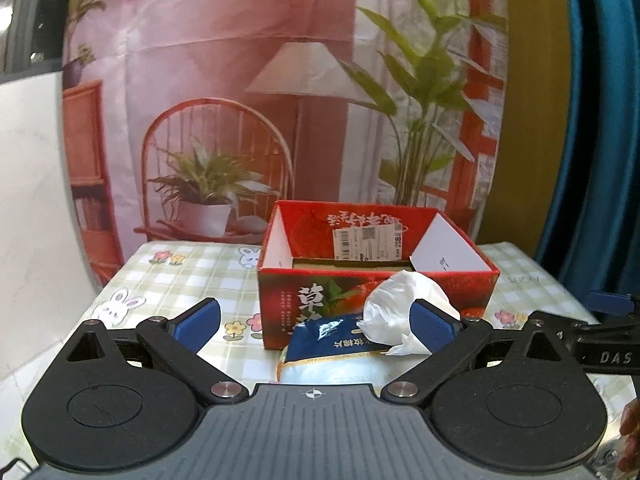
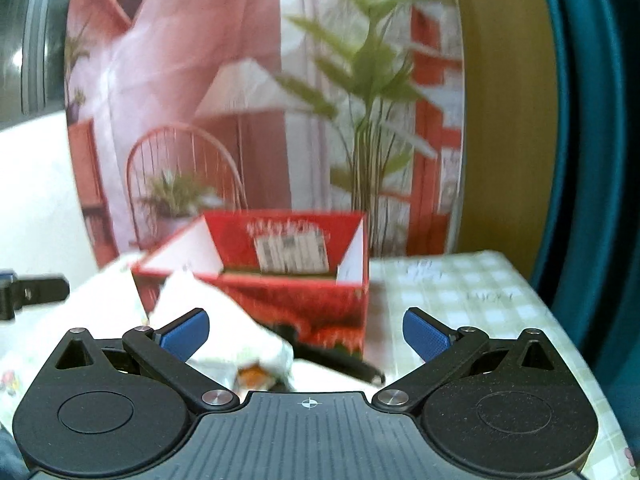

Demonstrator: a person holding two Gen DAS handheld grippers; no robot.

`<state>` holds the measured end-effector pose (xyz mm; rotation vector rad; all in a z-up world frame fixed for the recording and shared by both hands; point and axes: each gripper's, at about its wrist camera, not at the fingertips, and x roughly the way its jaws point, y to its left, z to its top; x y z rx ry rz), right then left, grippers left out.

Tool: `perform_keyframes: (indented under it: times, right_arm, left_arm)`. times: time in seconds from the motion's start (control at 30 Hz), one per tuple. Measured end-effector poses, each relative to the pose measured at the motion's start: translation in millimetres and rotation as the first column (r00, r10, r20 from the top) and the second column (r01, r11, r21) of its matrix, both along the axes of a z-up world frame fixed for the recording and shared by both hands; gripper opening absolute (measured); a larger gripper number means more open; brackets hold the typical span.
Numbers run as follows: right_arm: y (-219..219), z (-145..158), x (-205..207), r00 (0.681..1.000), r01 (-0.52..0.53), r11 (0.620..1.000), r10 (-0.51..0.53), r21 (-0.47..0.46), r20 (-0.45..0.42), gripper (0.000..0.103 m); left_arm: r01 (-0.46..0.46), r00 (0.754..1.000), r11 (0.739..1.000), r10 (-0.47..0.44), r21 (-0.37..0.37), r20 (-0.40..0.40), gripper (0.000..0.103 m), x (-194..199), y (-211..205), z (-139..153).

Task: Organize soft objects
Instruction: 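Grasp the white plastic bag with the left tool while the right tool grasps the white-green packet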

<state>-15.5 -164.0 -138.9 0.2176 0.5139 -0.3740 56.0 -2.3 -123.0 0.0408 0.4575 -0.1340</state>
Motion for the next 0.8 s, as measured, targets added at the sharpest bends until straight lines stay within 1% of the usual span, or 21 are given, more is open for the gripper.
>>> perform_keyframes:
  times: [0.07,0.1,0.17,0.23,0.3,0.33,0.4,0.47,0.53,0.6,0.63,0.67,0.7,0.73,0.77,0.8]
  right_arm:
    - [-0.2,-4.9,0.4,1.000,0.001,1.000,-0.001,0.001,-0.010,0.103]
    - [-3.6,-13.8,1.4,1.000,-0.005,1.000,0.005,0.023,-0.017,0.103]
    - [-6.4,-18.3,1.5,1.000,-0.009,0.999,0.009,0.038,-0.018,0.103]
    - [-11.8,-27.4,3.1,1.000,-0.002,0.999,0.003,0.053,-0.029,0.103]
    - [-17.8,-37.7,5.9,0.999,0.009,0.998,-0.006,0.056,-0.050,0.103]
    - [-24.0,-48.6,7.7,0.998,0.013,0.997,-0.008,0.071,-0.064,0.103]
    - [-30.3,-59.5,9.7,0.997,0.019,0.995,-0.012,0.101,-0.071,0.103]
    - [-33.3,-64.6,10.9,0.997,0.022,0.993,-0.014,0.117,-0.072,0.103]
    - [-37.1,-71.3,12.3,0.997,0.026,0.991,-0.017,0.130,-0.072,0.102]
    - [-38.5,-75.6,14.1,0.997,0.025,0.992,-0.016,0.120,-0.072,0.102]
    - [-39.6,-77.6,15.5,0.997,0.023,0.993,-0.015,0.119,-0.070,0.102]
    - [-41.1,-79.4,16.8,0.998,0.021,0.992,-0.013,0.126,-0.068,0.102]
    - [-43.2,-81.6,18.3,0.998,0.017,0.990,-0.008,0.140,-0.064,0.102]
    - [-45.4,-84.1,19.6,0.998,0.011,0.988,-0.001,0.157,-0.062,0.101]
    - [-47.4,-85.8,20.5,0.998,0.007,0.985,0.003,0.171,-0.063,0.101]
    - [-49.3,-88.5,21.2,0.998,0.006,0.983,0.006,0.185,-0.065,0.100]
  left_arm:
    - [0.013,1.000,1.000,-0.013,0.004,-0.012,0.093,6.4,-5.8,-5.2]
    - [0.023,0.999,1.000,-0.023,-0.006,-0.024,0.092,8.7,-7.6,-7.7]
    - [0.047,0.998,0.999,-0.048,-0.024,-0.050,0.084,15.9,-12.6,-13.2]
    - [0.062,0.996,0.998,-0.064,-0.018,-0.069,0.079,23.8,-18.6,-18.7]
    - [0.084,0.993,0.996,-0.085,-0.015,-0.083,0.078,32.1,-24.8,-22.0]
    - [0.095,0.992,0.995,-0.097,-0.017,-0.087,0.077,35.0,-27.7,-22.9]
    - [0.127,0.987,0.992,-0.128,-0.022,-0.098,0.075,43.6,-36.0,-23.9]
    - [0.172,0.979,0.985,-0.174,-0.028,-0.103,0.072,51.4,-45.9,-24.9]
    - [0.215,0.970,0.976,-0.217,-0.034,-0.111,0.071,57.7,-54.5,-26.9]
    - [0.242,0.961,0.969,-0.246,-0.046,-0.125,0.069,64.9,-61.7,-31.0]
    - [0.249,0.958,0.967,-0.254,-0.048,-0.134,0.062,68.4,-64.5,-34.2]
    - [0.258,0.954,0.965,-0.262,-0.049,-0.149,0.050,72.7,-67.8,-38.2]
    - [0.264,0.950,0.963,-0.268,-0.051,-0.162,0.043,75.5,-69.0,-41.6]
    - [0.267,0.946,0.962,-0.273,-0.055,-0.174,0.029,77.7,-69.1,-45.6]
    - [0.262,0.946,0.963,-0.270,-0.063,-0.180,0.024,78.6,-67.1,-48.6]
    - [0.257,0.947,0.963,-0.267,-0.077,-0.180,0.024,79.8,-64.0,-50.8]
